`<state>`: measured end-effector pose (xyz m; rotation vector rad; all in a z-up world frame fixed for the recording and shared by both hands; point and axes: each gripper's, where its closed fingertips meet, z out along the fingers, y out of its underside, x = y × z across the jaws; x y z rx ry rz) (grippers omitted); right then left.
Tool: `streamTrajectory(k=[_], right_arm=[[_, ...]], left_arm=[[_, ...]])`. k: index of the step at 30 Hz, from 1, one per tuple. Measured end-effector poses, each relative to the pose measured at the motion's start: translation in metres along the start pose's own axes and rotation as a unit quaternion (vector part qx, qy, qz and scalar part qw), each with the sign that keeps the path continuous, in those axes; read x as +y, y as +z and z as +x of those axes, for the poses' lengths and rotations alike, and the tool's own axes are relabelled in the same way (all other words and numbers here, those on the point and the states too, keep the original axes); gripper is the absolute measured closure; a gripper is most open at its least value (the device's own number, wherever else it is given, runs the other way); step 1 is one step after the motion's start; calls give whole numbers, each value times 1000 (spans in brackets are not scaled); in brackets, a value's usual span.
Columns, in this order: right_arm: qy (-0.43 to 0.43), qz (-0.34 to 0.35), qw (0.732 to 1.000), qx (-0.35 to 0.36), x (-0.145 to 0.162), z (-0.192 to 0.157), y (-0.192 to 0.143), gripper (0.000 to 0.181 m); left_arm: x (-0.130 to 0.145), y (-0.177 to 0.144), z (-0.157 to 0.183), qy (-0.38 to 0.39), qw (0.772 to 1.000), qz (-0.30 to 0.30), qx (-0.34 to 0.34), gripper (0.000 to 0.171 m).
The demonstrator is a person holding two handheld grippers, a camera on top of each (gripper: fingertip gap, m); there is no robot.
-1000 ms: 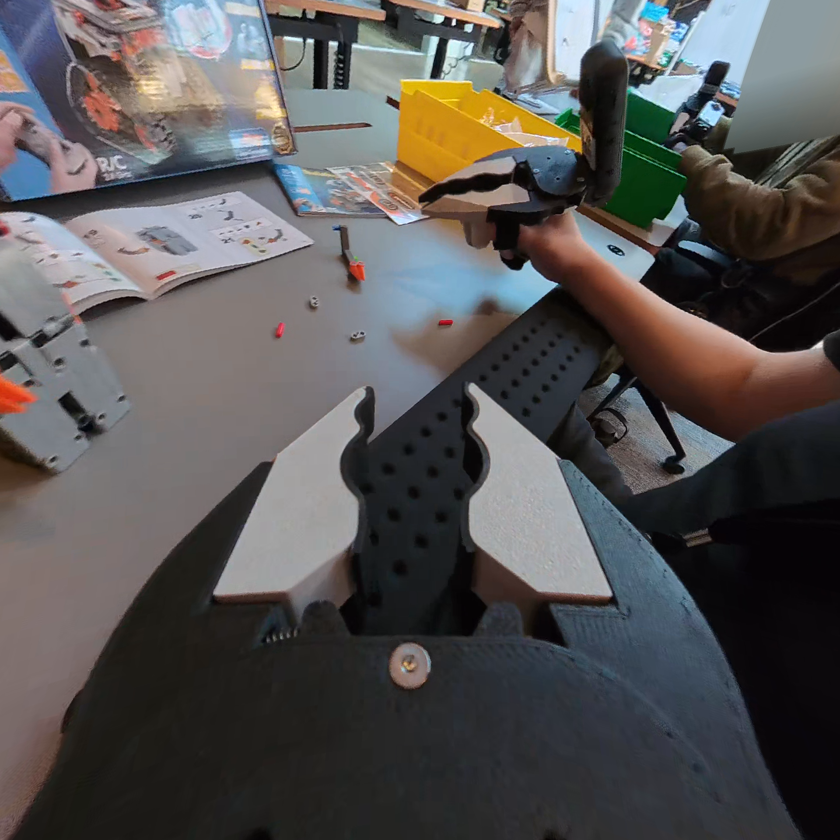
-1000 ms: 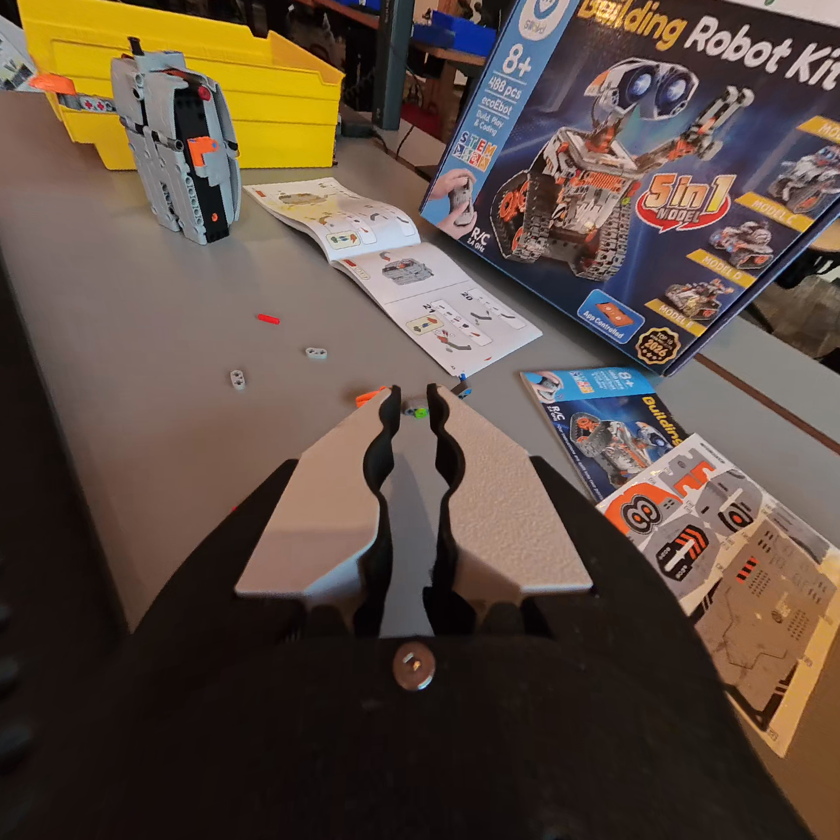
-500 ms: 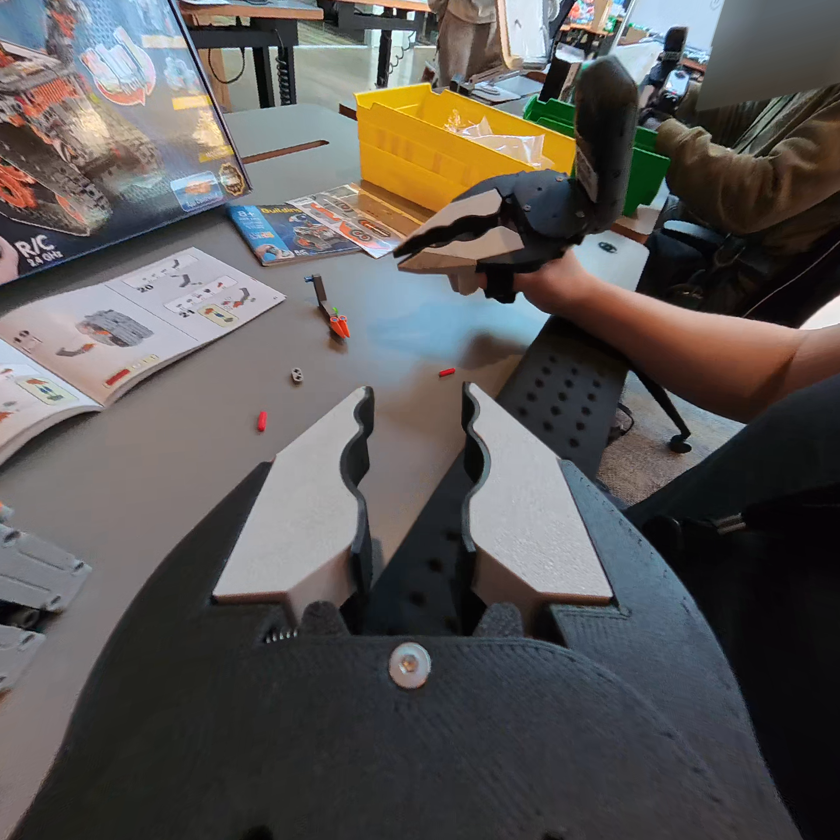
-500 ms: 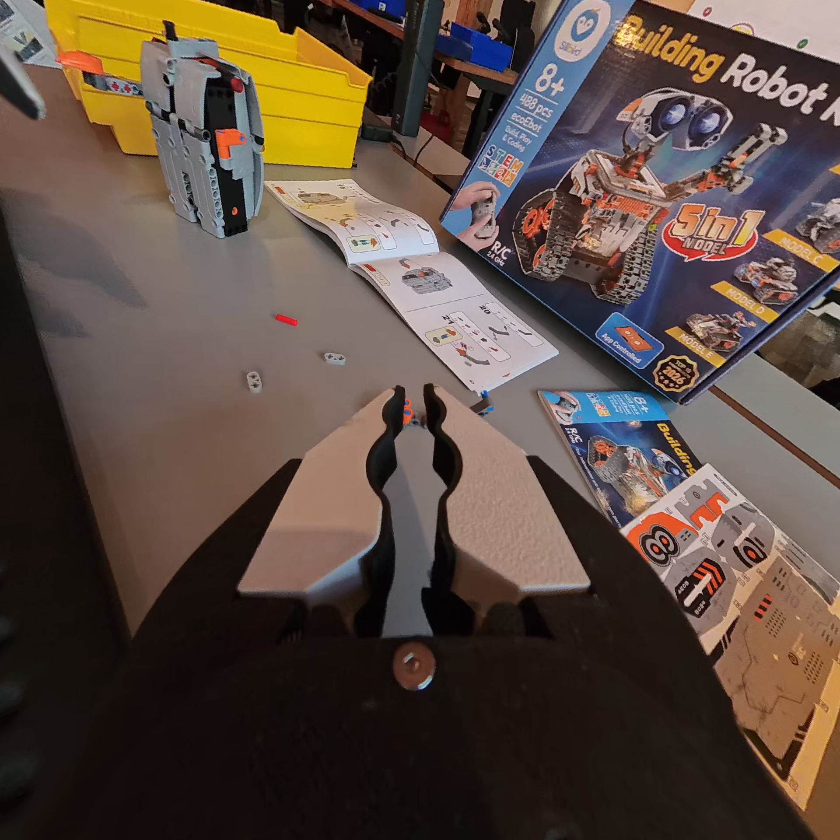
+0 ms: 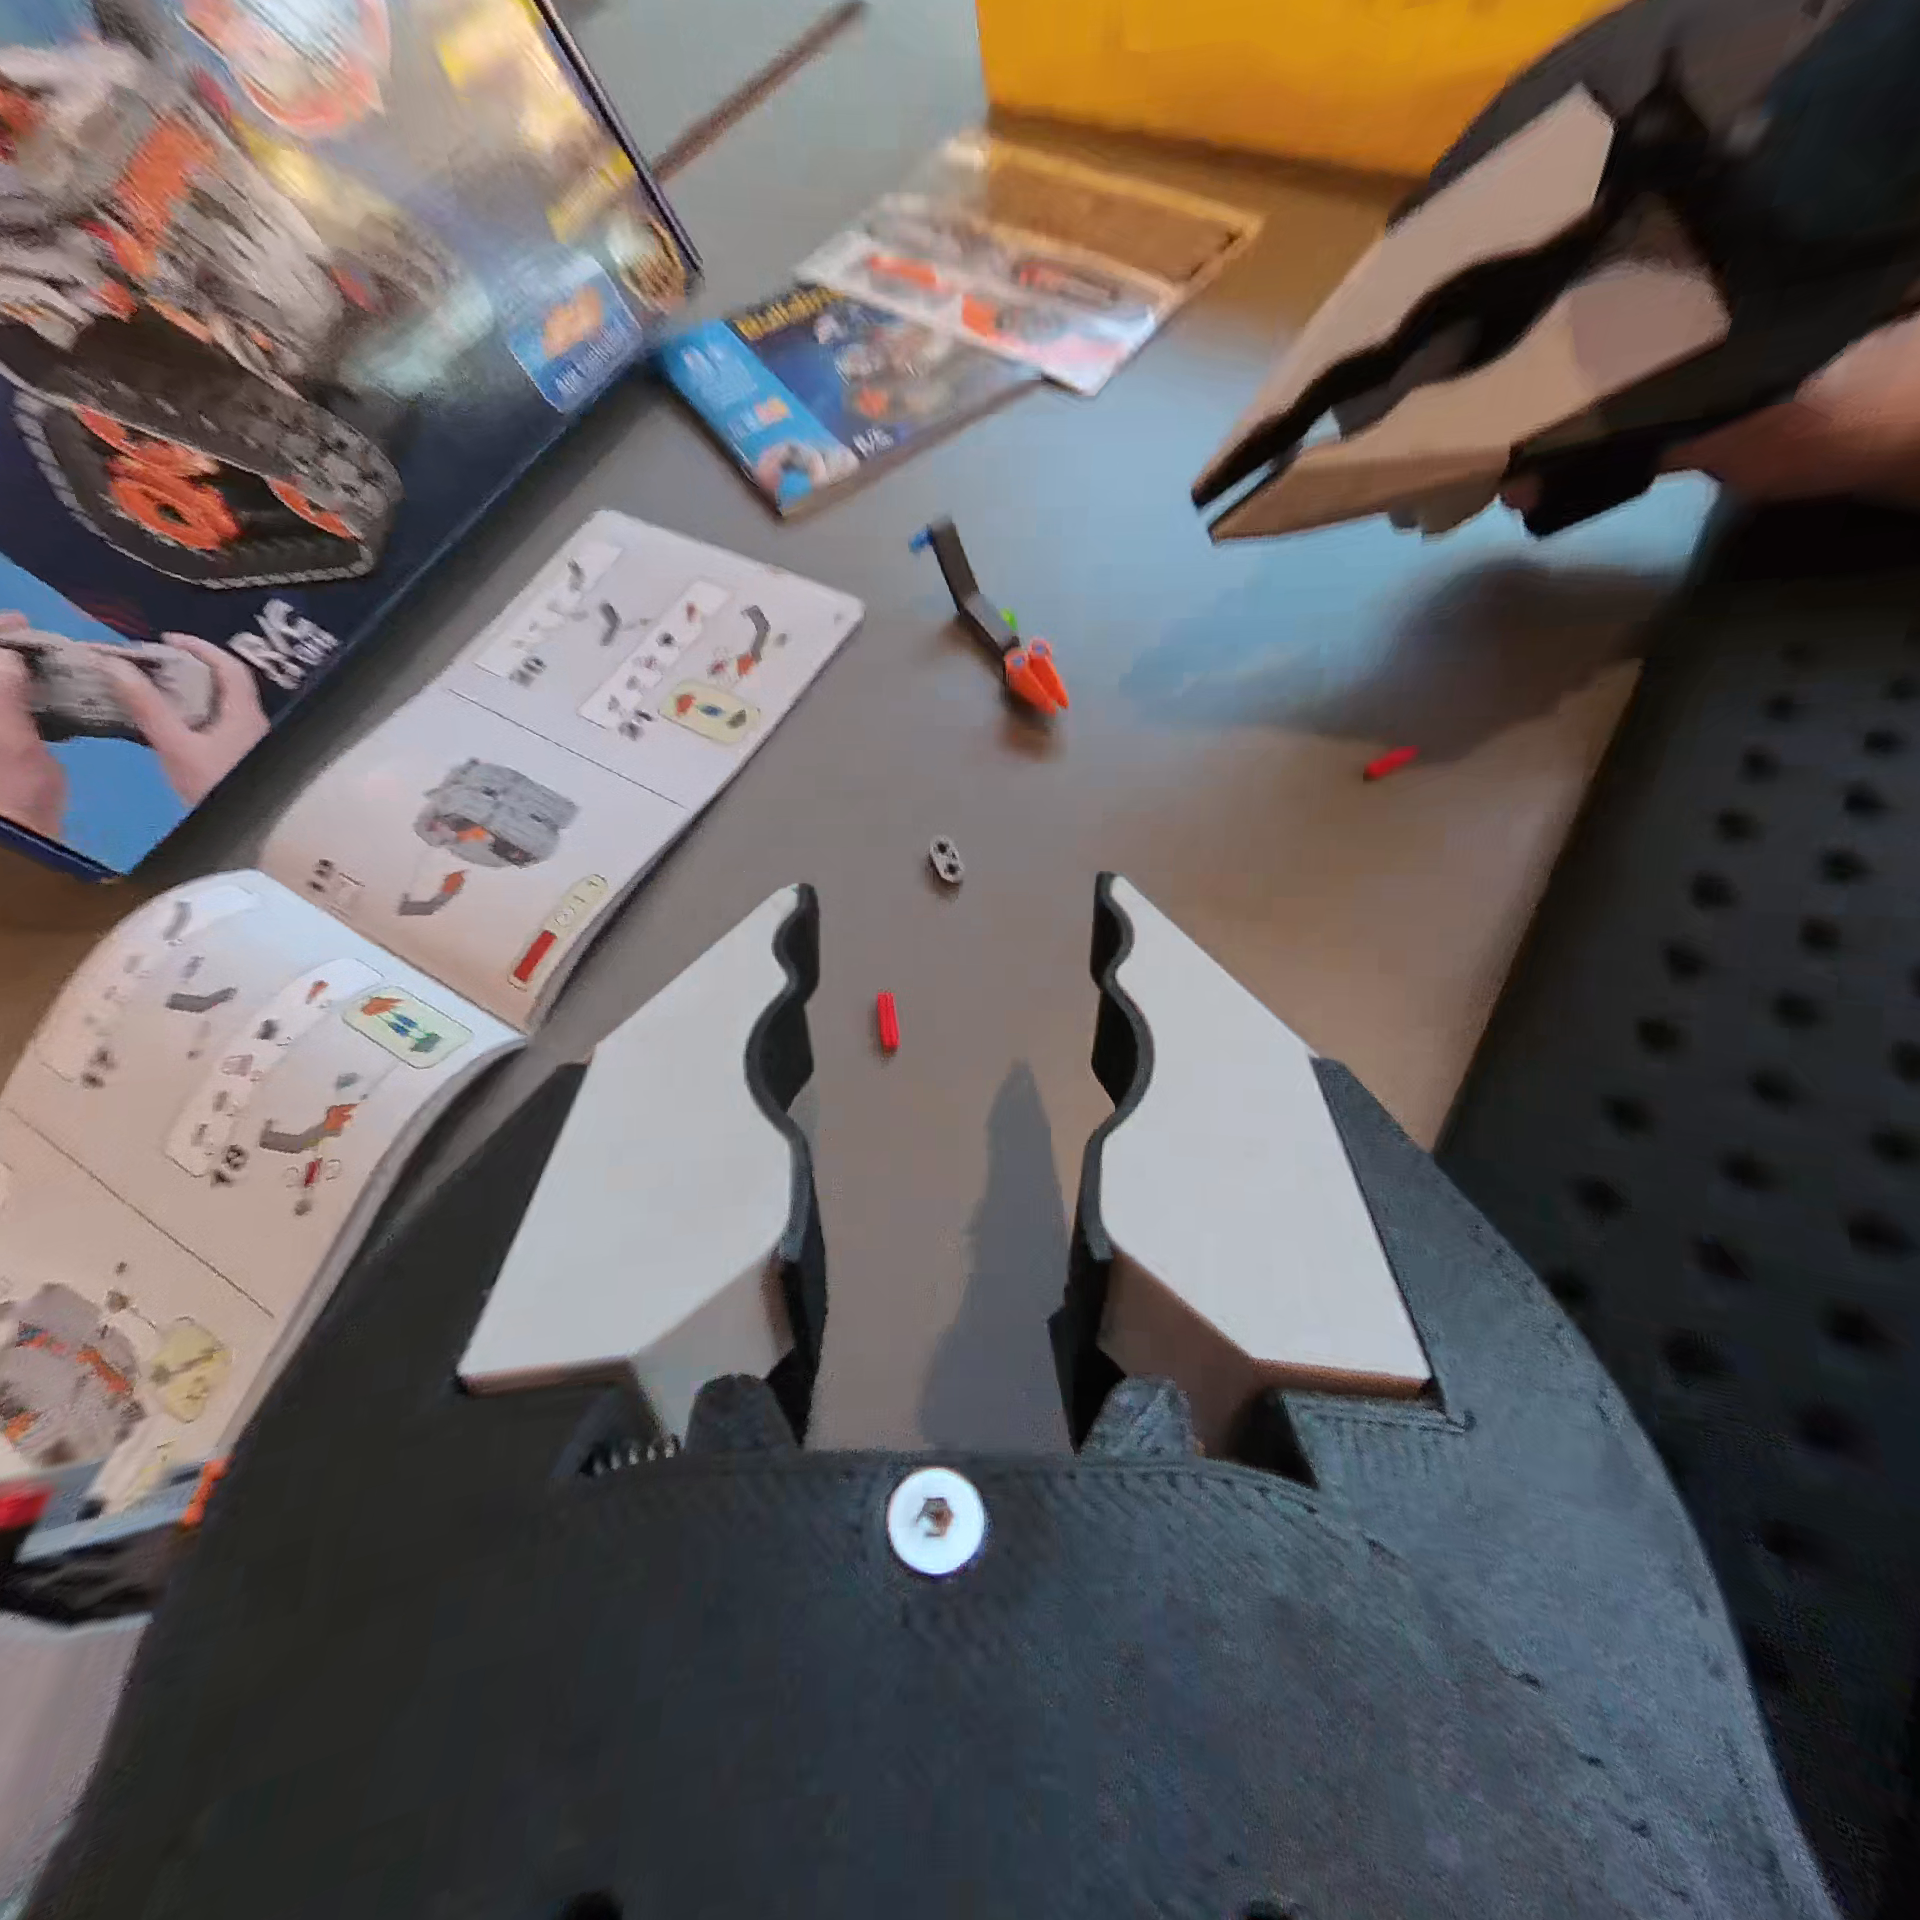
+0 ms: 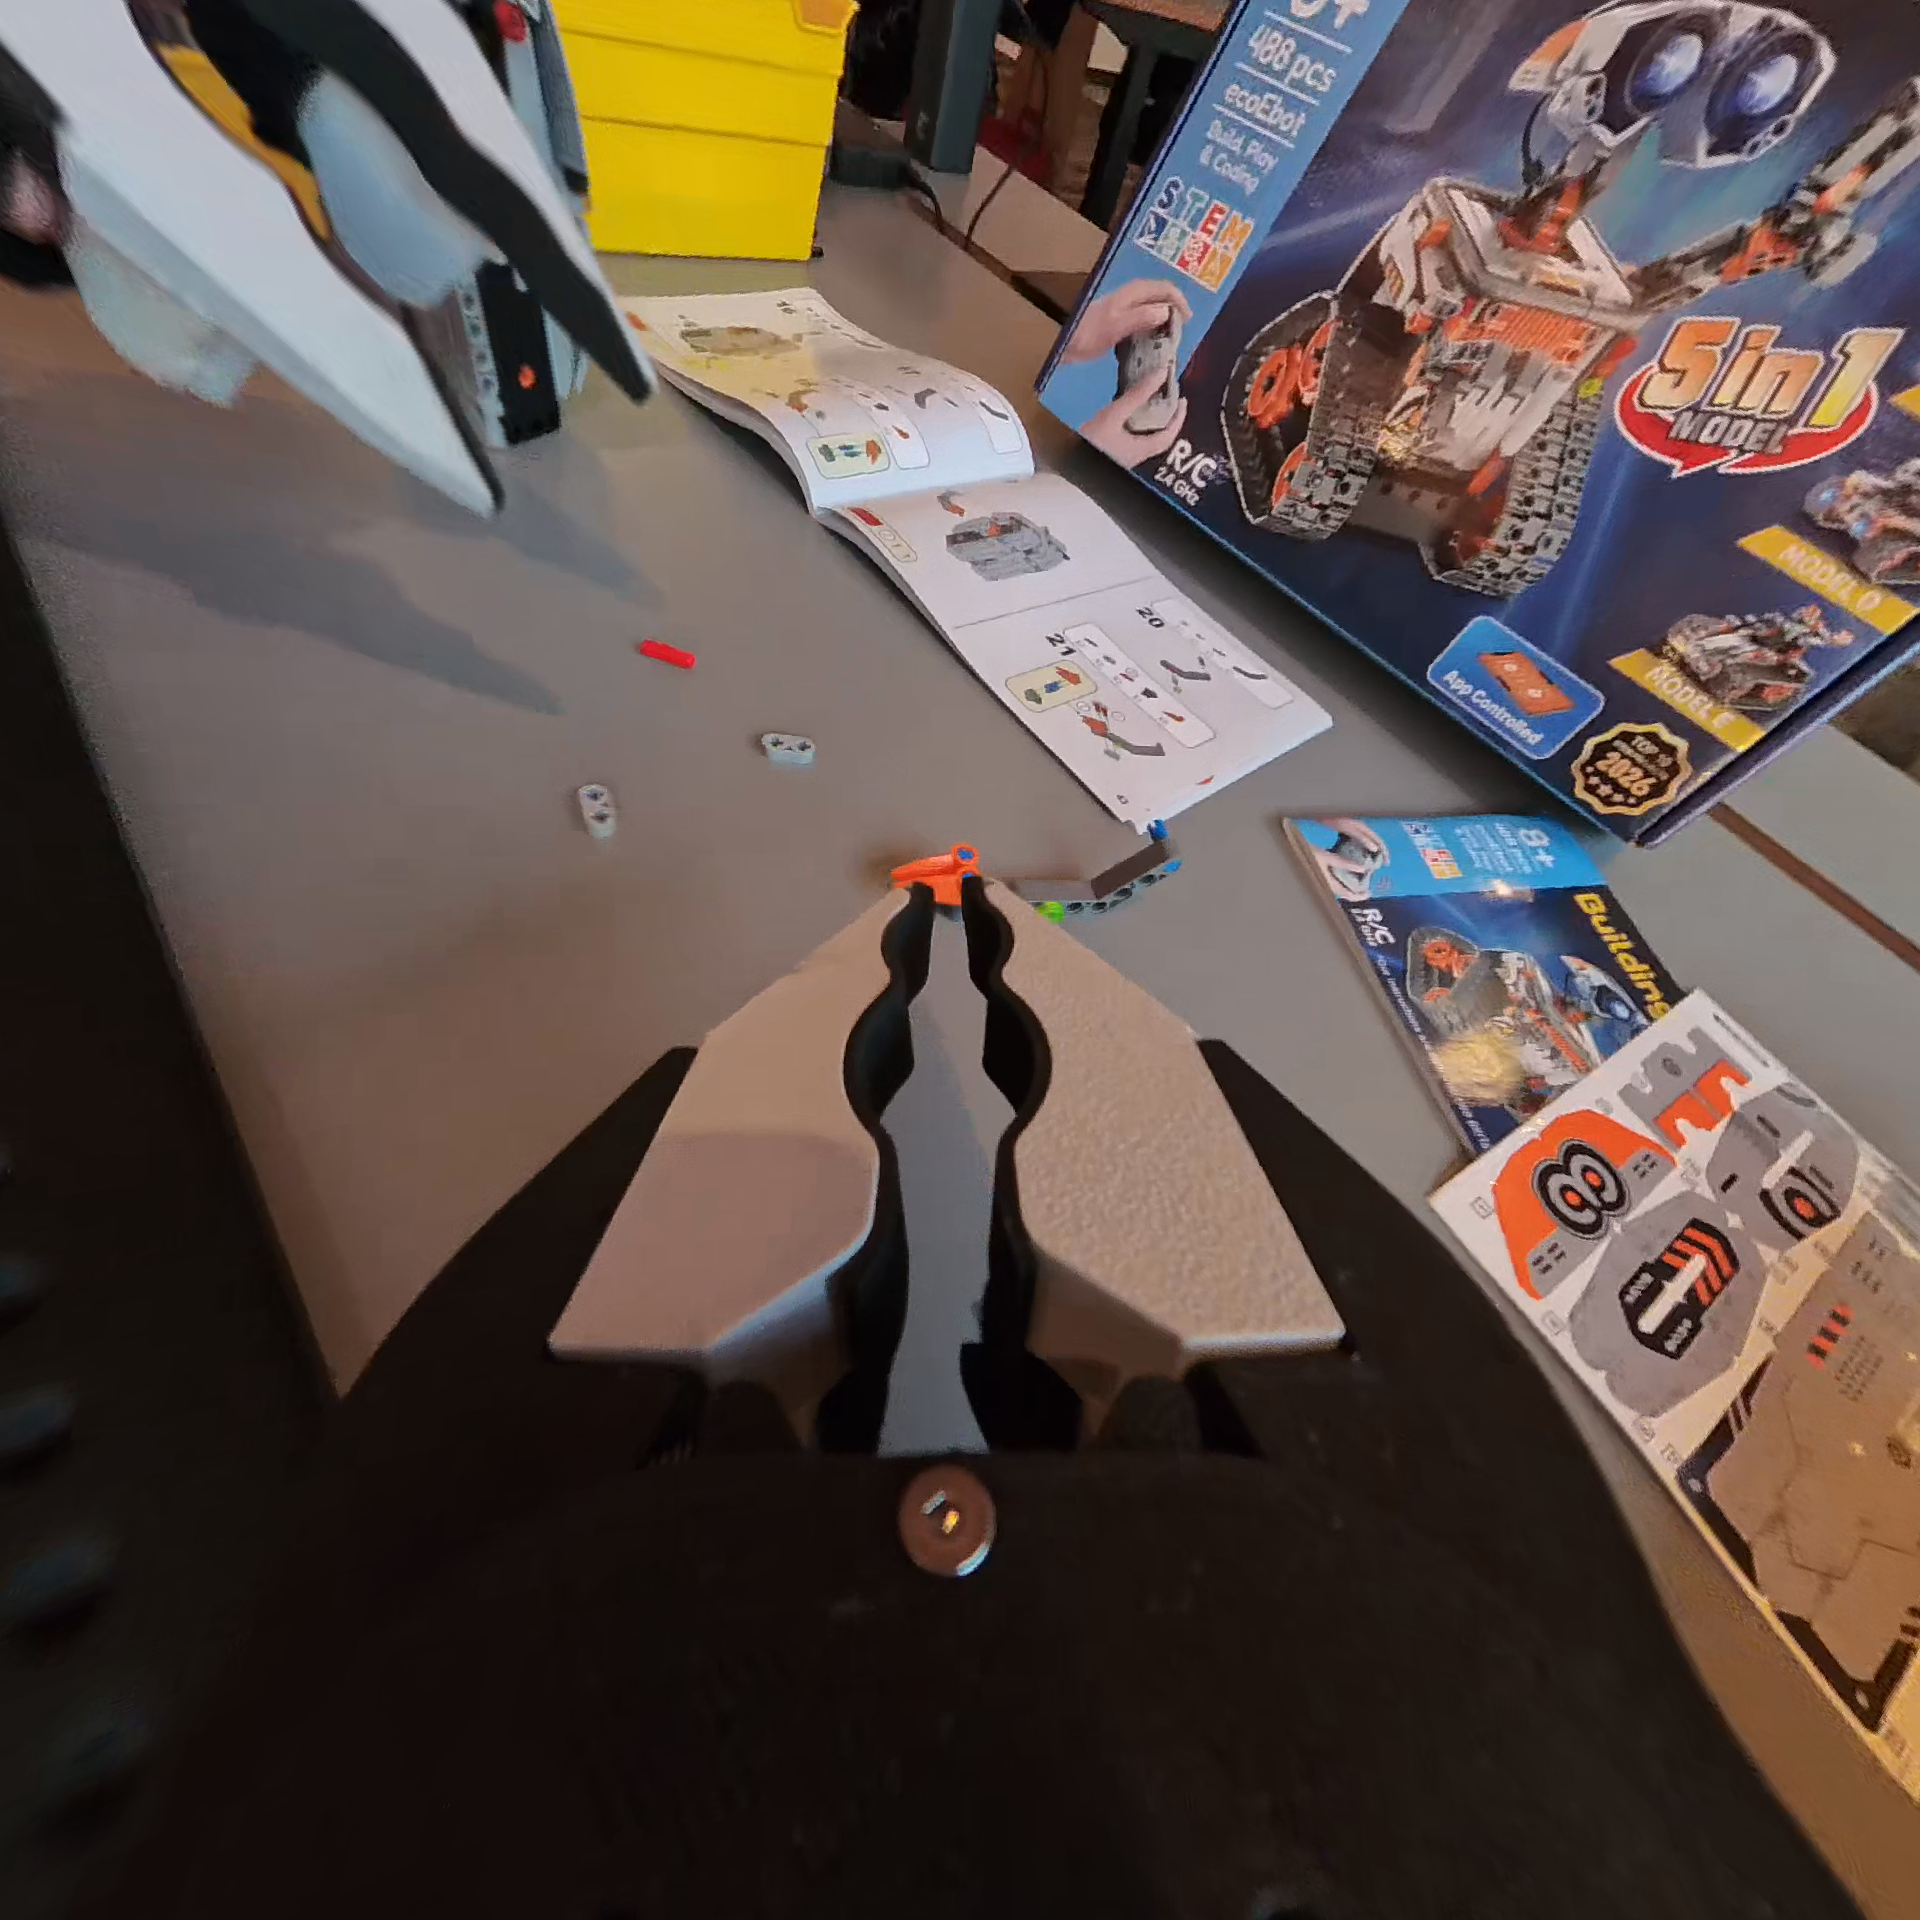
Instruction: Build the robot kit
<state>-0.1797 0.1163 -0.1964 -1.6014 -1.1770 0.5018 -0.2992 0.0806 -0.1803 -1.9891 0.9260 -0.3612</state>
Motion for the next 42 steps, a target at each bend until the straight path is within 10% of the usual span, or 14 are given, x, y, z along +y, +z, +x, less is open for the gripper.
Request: streamTrajectory(k=[23, 36, 39, 42], right_arm=[[19, 23, 999, 29, -8, 16, -17, 177], [31, 16, 999, 5, -5, 10, -10, 178], [19, 8, 1000, 5, -4, 8, -9, 177], [11, 3, 1000, 9, -2, 8, -9, 177]], left_arm=[[41, 50, 47, 263, 905, -256, 214, 154], [52, 41, 32, 475, 788, -387, 65, 142], [53, 41, 32, 463, 798, -380, 67, 141], [46, 42, 36, 351, 865, -342, 109, 142]])
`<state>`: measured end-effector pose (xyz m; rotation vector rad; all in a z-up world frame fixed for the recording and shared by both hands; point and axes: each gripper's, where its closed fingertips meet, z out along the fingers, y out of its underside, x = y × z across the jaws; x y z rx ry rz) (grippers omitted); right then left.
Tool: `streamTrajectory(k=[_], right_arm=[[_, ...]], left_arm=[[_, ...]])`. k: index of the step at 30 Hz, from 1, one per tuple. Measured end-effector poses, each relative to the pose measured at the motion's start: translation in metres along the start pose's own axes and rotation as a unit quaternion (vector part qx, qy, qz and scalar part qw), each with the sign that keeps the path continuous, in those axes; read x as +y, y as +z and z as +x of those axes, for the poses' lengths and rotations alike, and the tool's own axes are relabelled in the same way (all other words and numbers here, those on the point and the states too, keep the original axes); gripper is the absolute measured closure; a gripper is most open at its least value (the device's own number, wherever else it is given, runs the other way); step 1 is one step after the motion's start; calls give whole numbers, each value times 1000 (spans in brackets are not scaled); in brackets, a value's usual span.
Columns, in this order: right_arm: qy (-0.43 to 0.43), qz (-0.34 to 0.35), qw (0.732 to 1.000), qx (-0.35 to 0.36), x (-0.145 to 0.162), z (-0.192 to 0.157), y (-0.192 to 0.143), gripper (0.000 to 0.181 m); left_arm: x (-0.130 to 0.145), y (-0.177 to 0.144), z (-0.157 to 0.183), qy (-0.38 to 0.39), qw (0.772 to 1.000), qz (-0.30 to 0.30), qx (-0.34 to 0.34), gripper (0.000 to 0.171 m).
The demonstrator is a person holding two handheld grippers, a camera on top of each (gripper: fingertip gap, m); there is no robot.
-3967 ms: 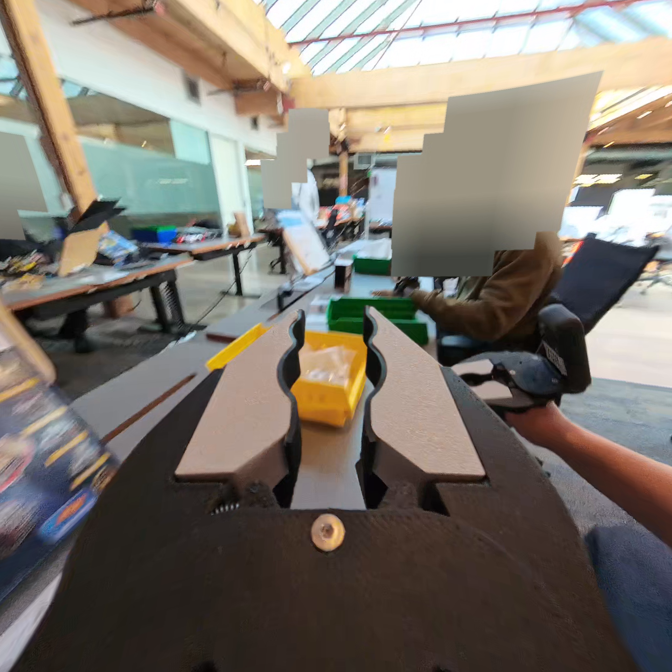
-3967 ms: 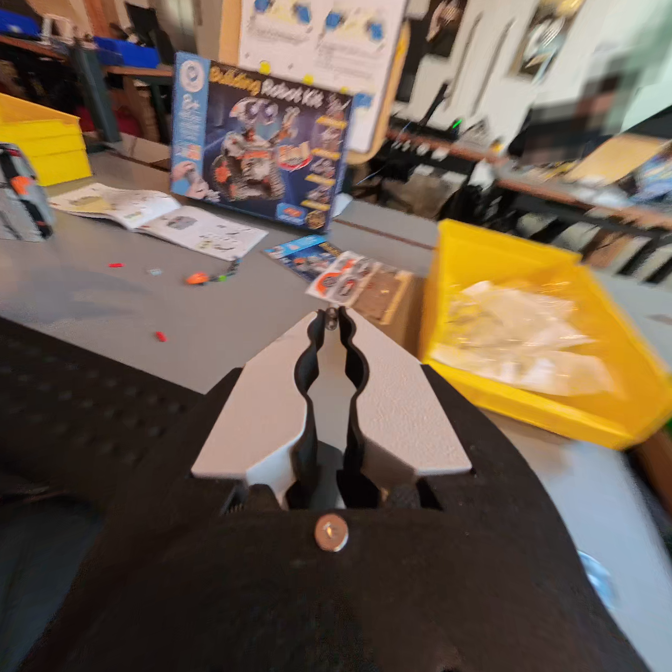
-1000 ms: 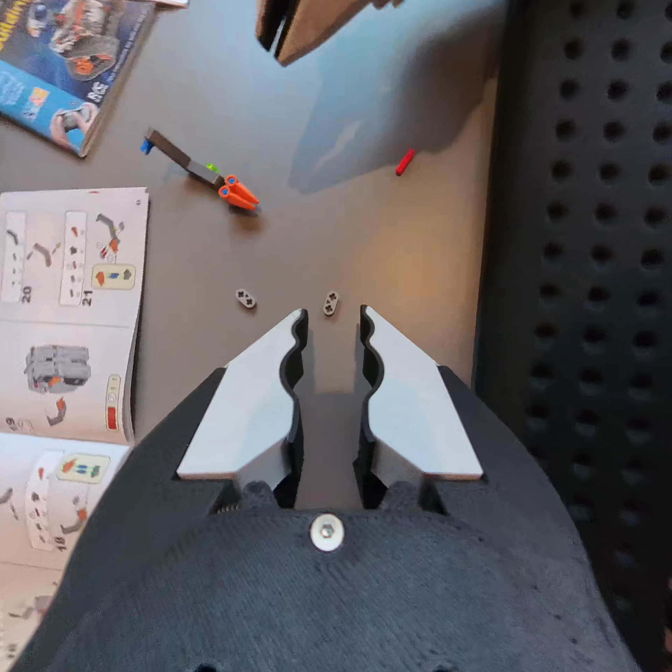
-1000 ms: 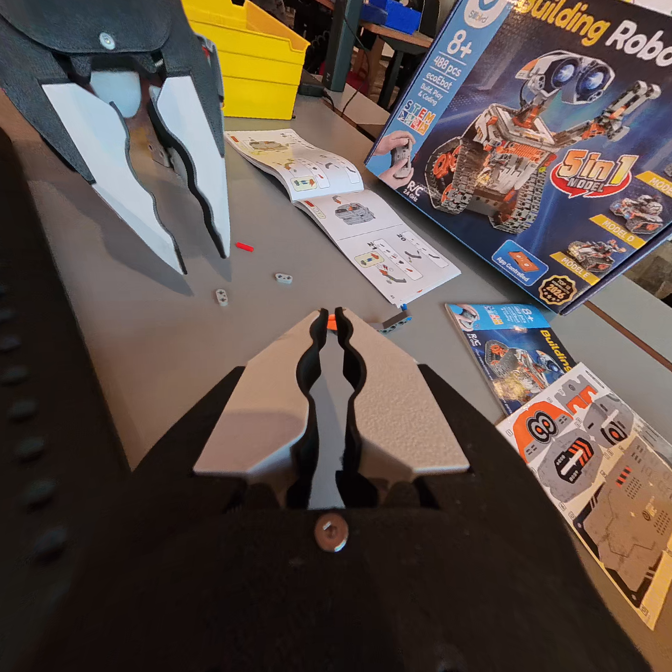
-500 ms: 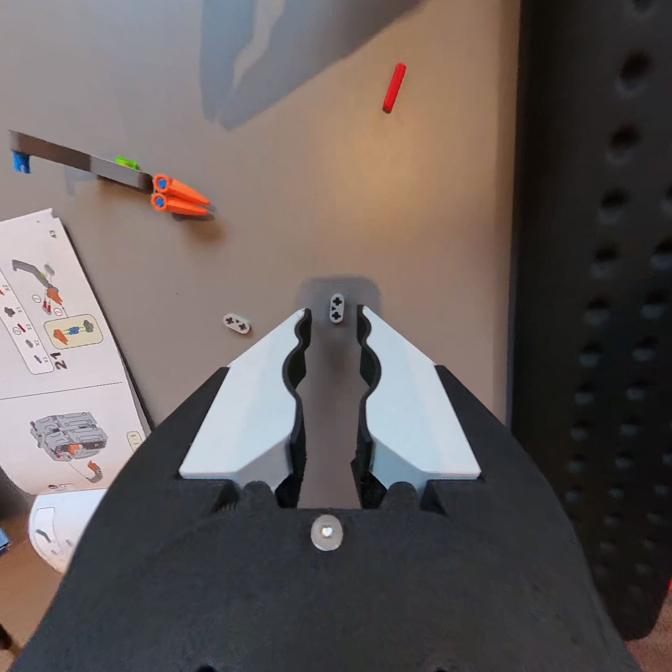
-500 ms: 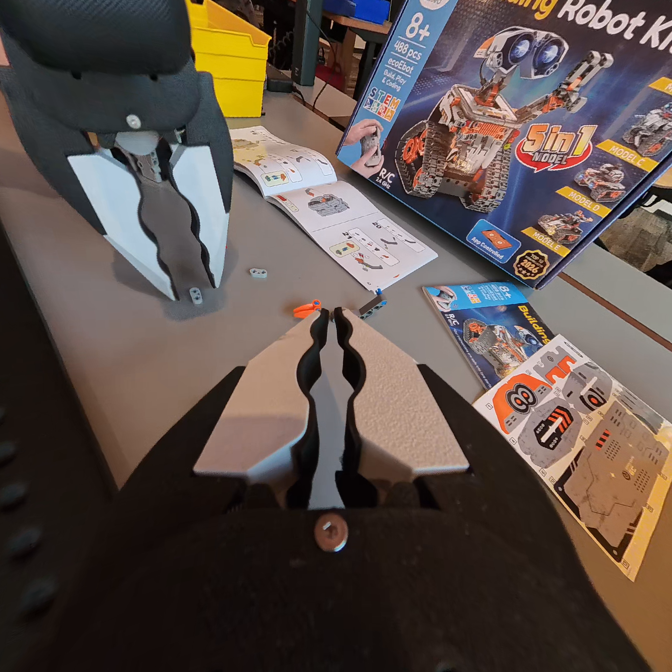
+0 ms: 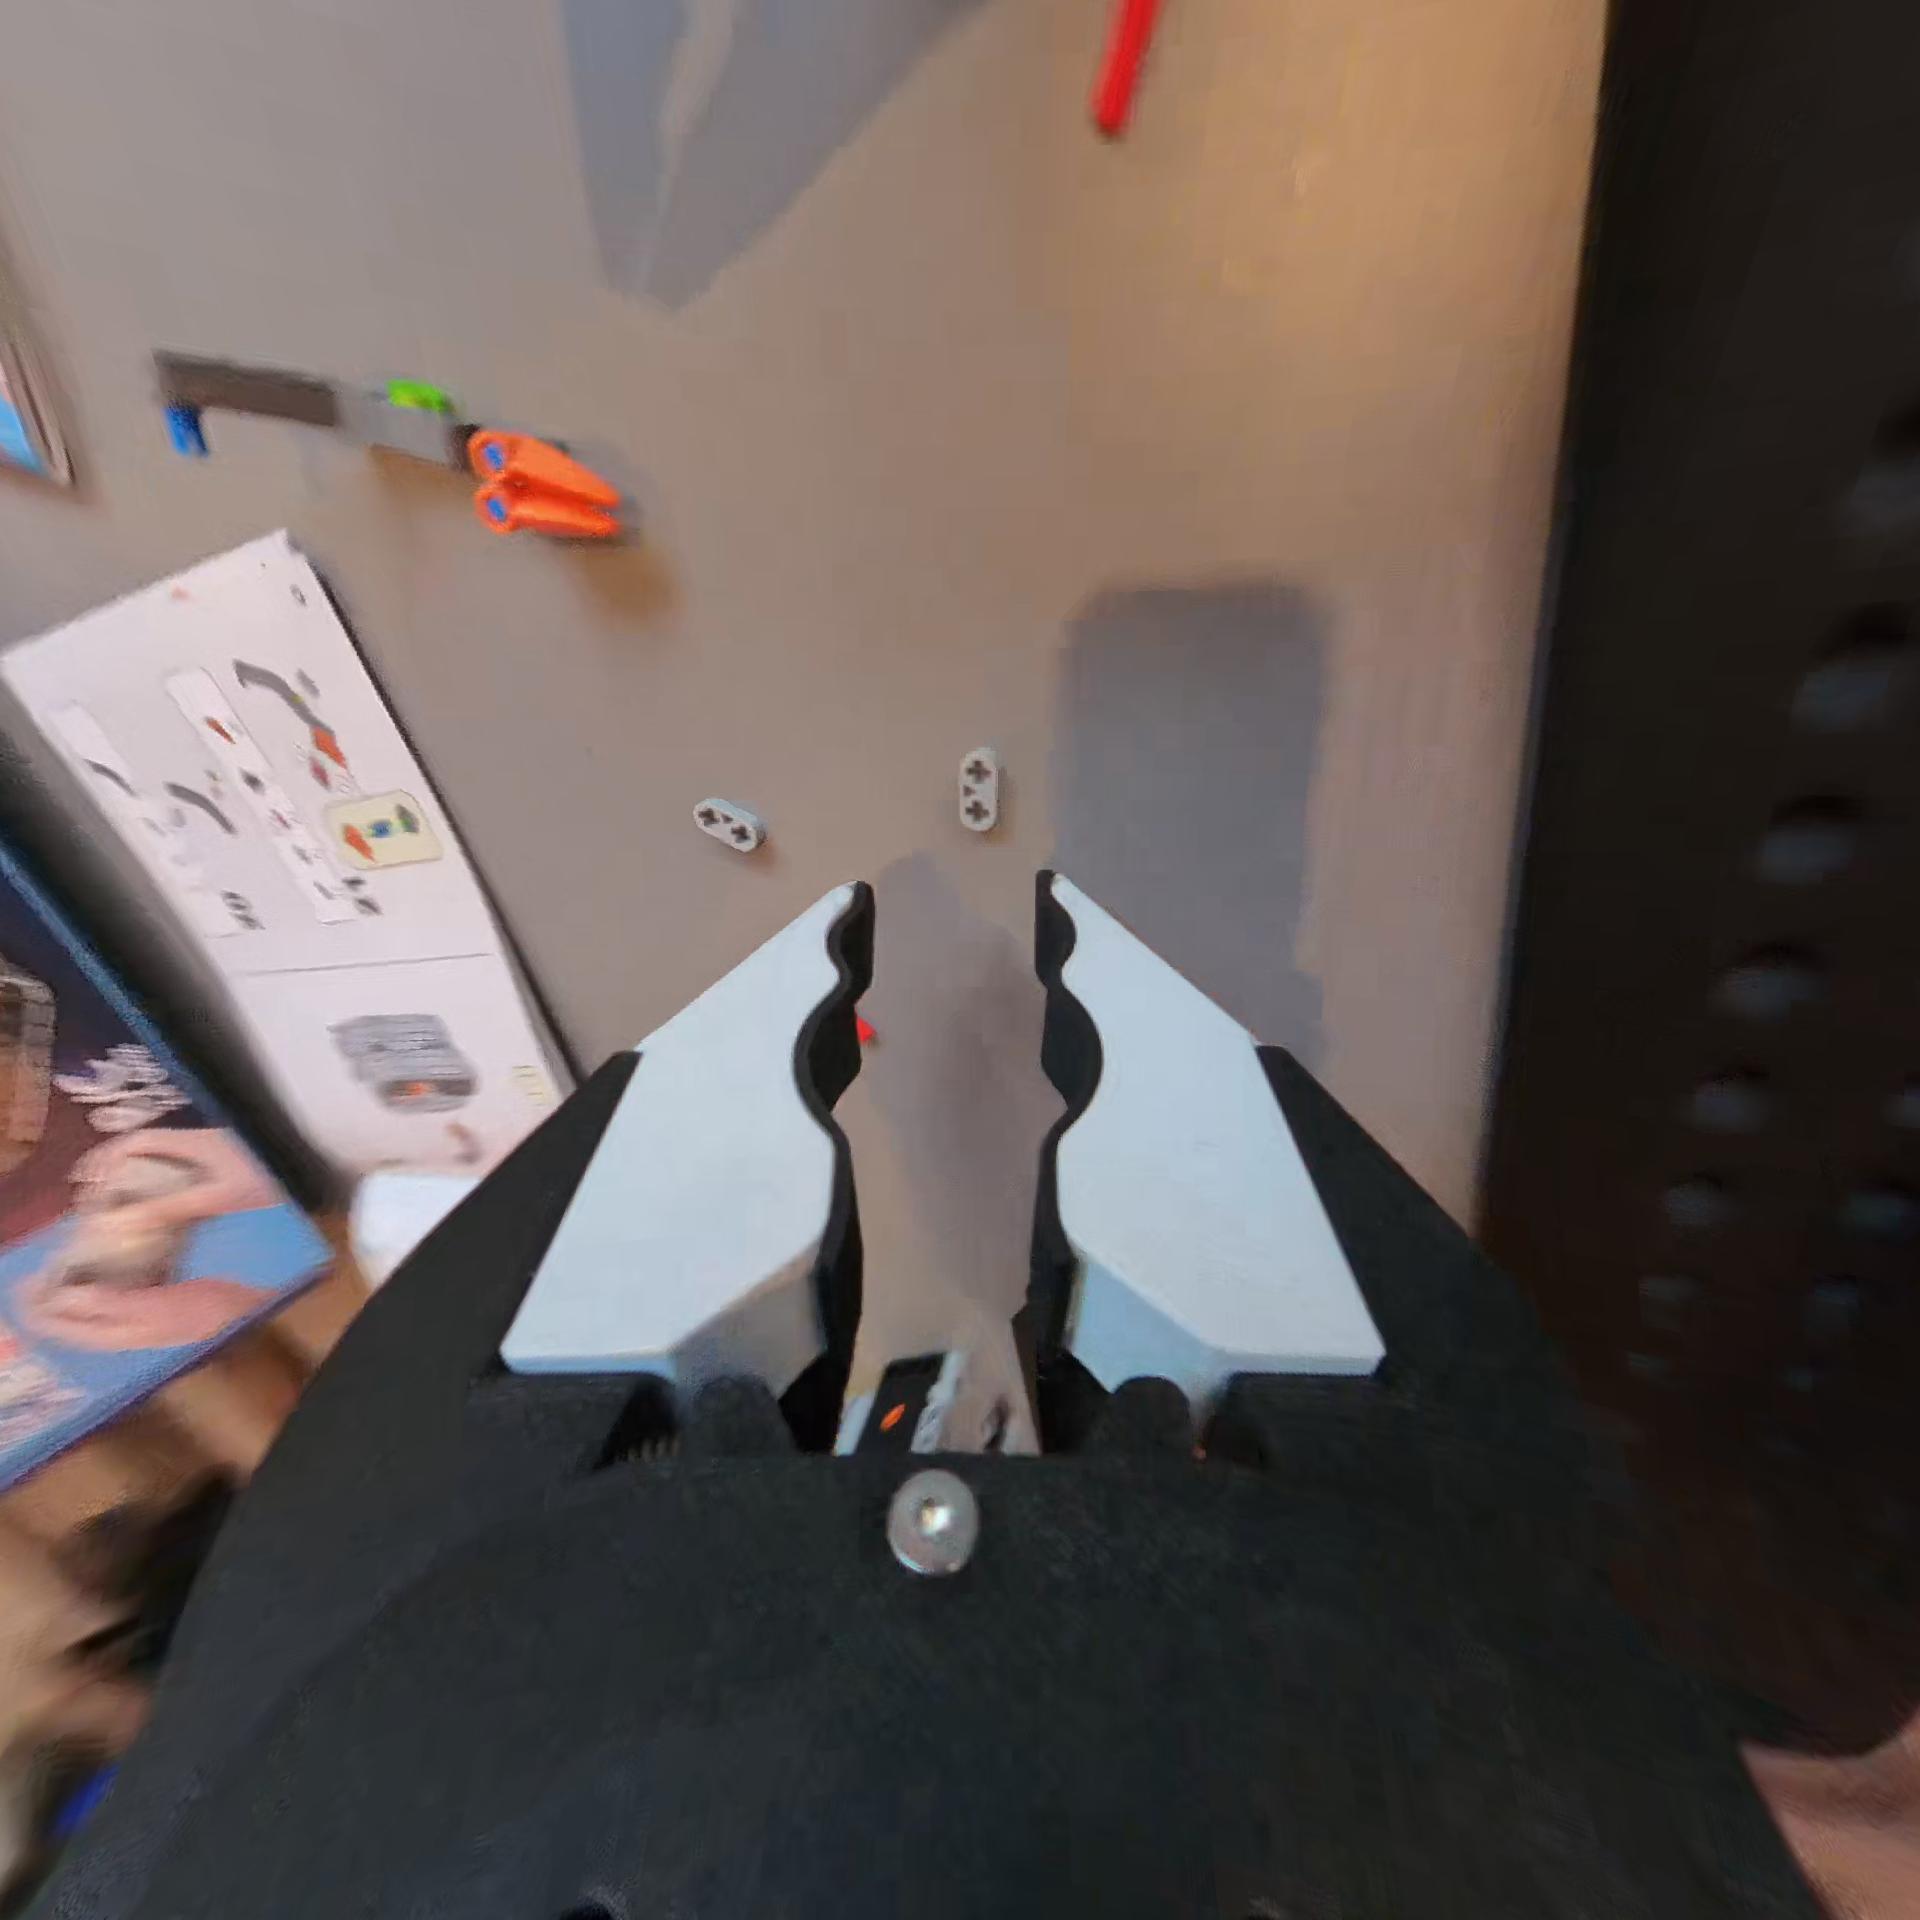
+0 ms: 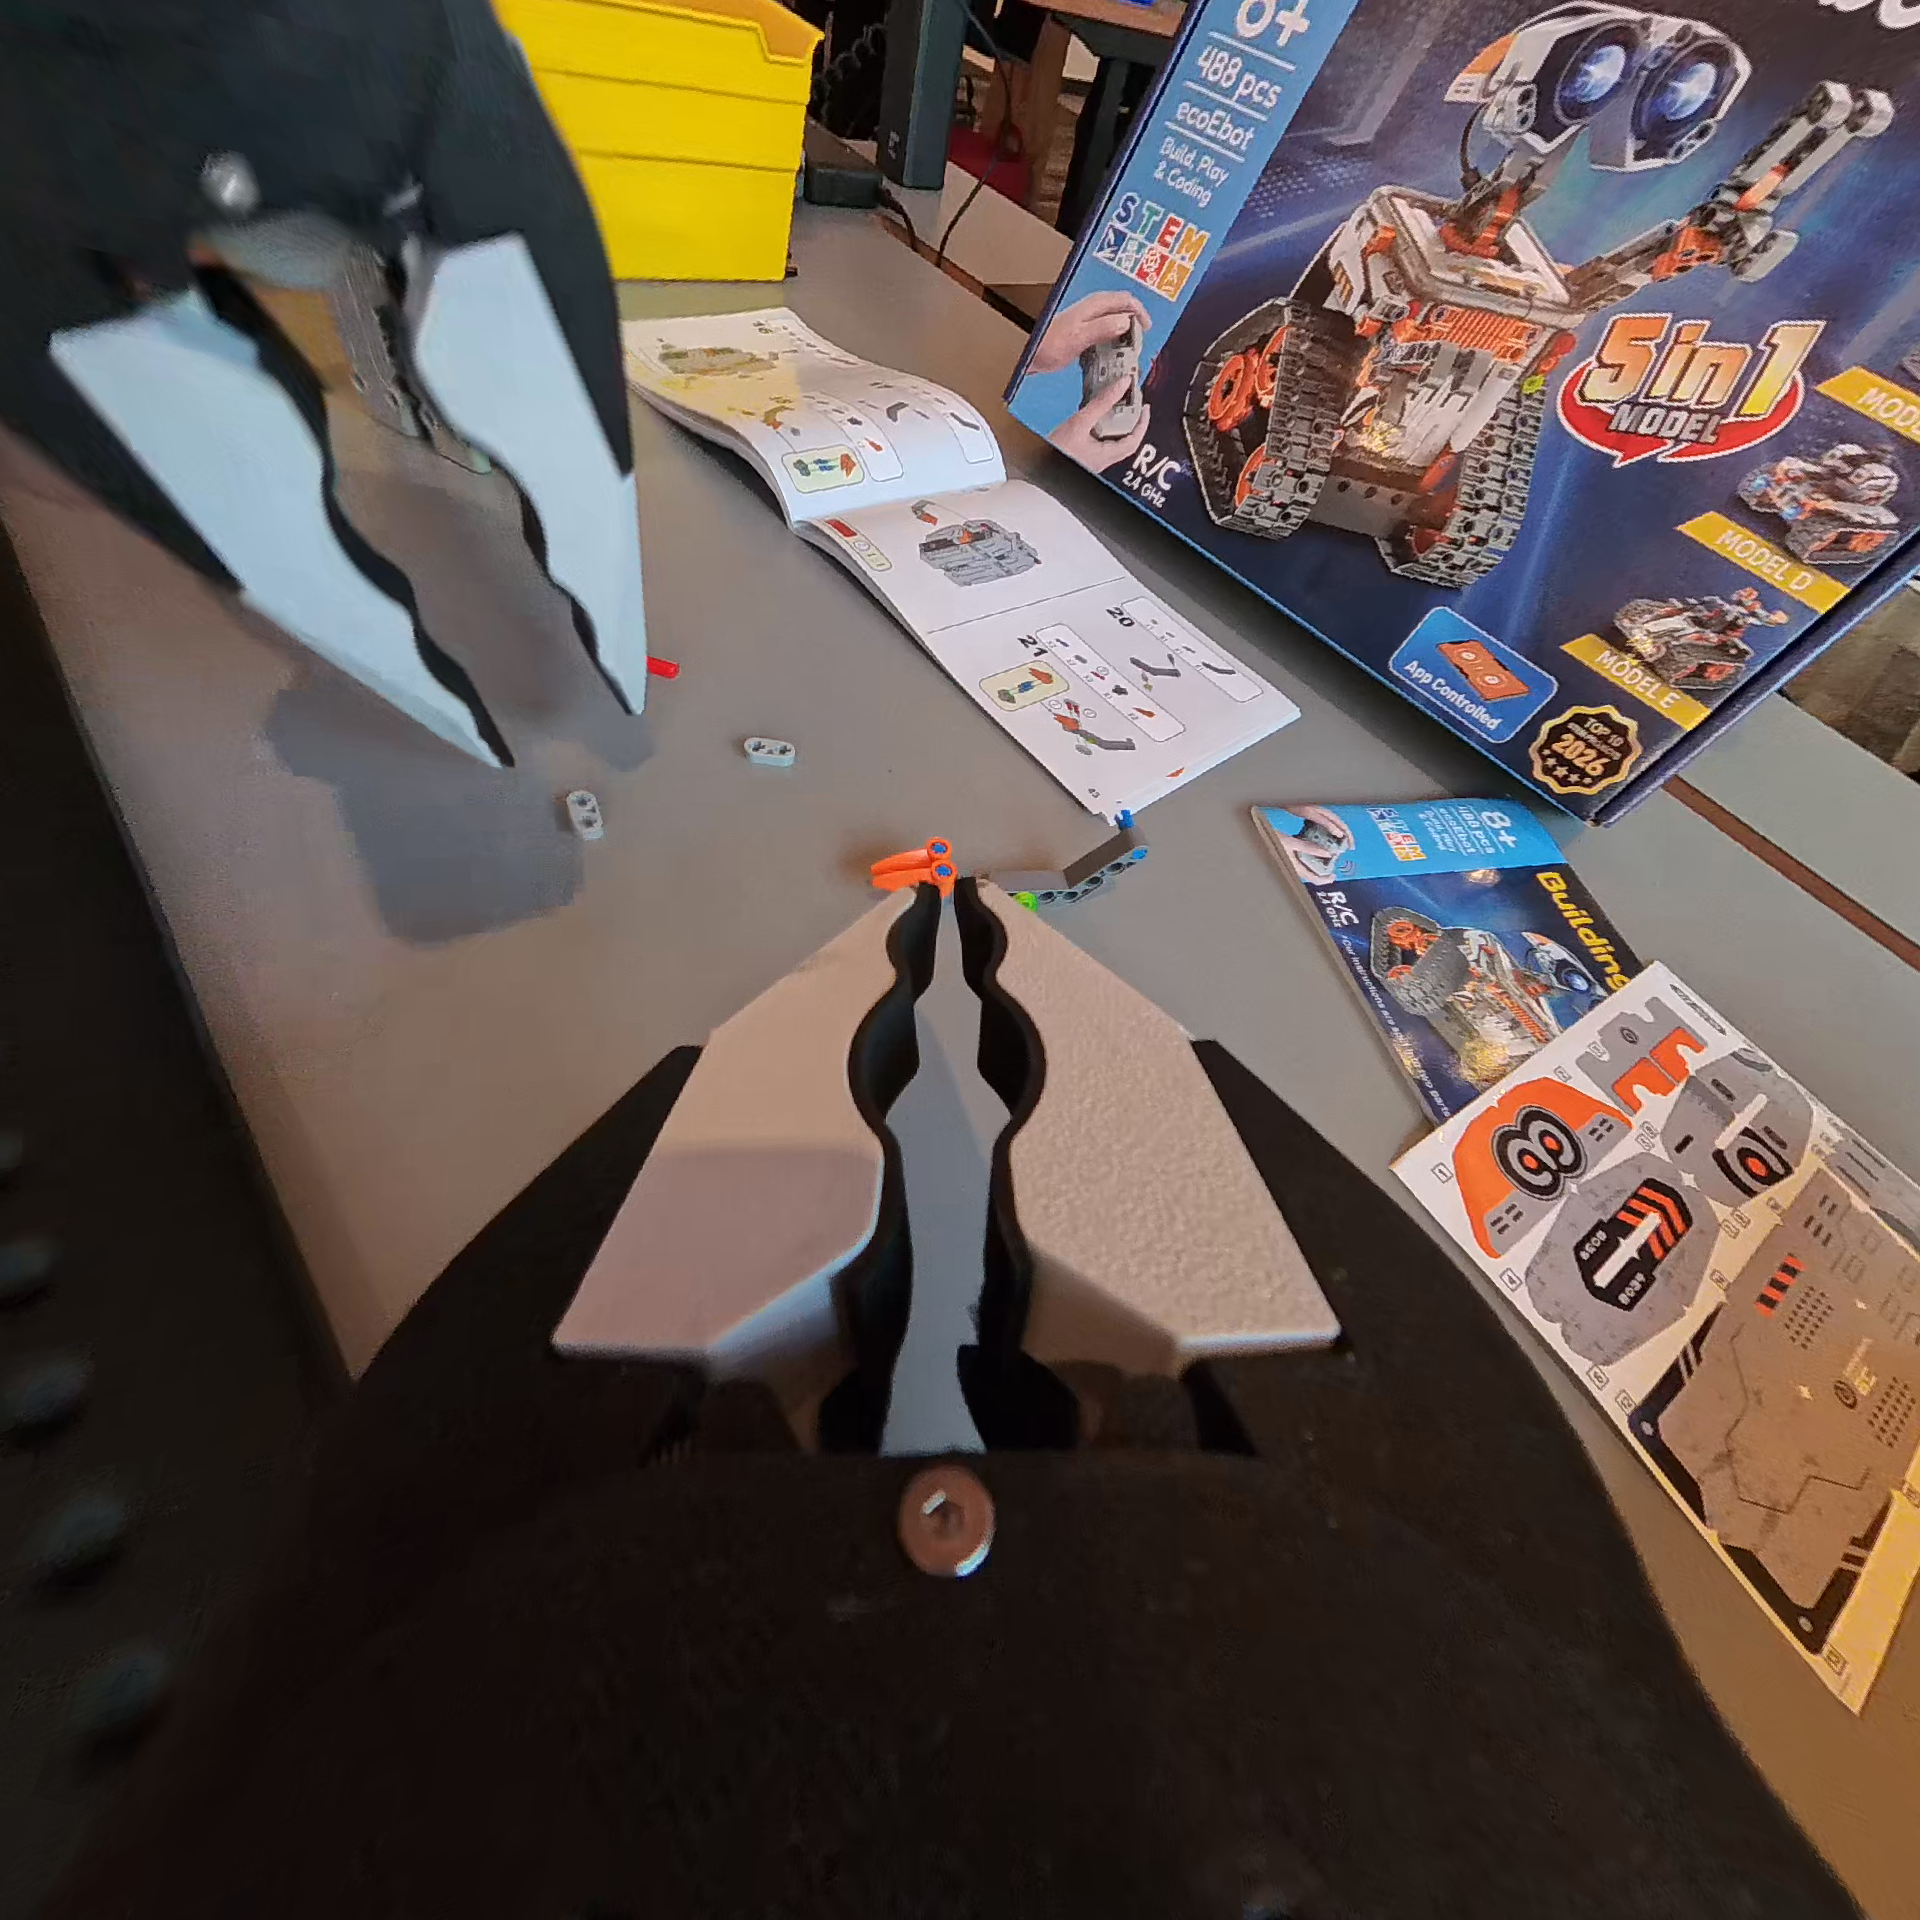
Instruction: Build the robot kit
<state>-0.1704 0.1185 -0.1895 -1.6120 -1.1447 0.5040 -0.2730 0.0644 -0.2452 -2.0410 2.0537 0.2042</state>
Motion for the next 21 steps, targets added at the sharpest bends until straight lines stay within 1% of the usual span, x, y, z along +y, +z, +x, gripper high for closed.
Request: streamTrajectory(k=[2, 3, 4, 5, 9, 11, 13, 15, 18, 21], right_arm=[[-1, 0, 1000, 2, 0, 1, 0, 177], [0, 1, 1000, 3, 0, 1, -1, 177], [0, 1, 1000, 4, 0, 2, -1, 177], [1, 2, 1000, 5, -1, 2, -1, 178], [4, 11, 1000, 11, -4, 6, -4, 178], [6, 19, 1000, 12, -7, 7, -7, 178], [7, 26, 1000, 13, -10, 7, -9, 178], [10, 25, 1000, 9, -9, 6, -8, 178], [6, 20, 1000, 7, -8, 5, -7, 178], [-3, 20, 1000, 11, -8, 4, -8, 178]], left_arm=[[-10, -10, -1, -79, 992, 77, 53, 141], [-17, -16, 1, -101, 985, 114, 81, 143], [-21, -20, 2, -109, 979, 139, 99, 145], [-23, -21, 2, -106, 978, 151, 101, 146], [-18, -7, 8, -48, 989, 111, 80, 152], [-20, -2, 9, -30, 990, 113, 80, 160], [-17, 3, 8, -18, 990, 110, 83, 161], [-16, 6, 5, -17, 991, 109, 81, 160], [-20, 8, 3, -28, 988, 121, 91, 159], [-17, 11, 2, -35, 988, 114, 96, 158]])
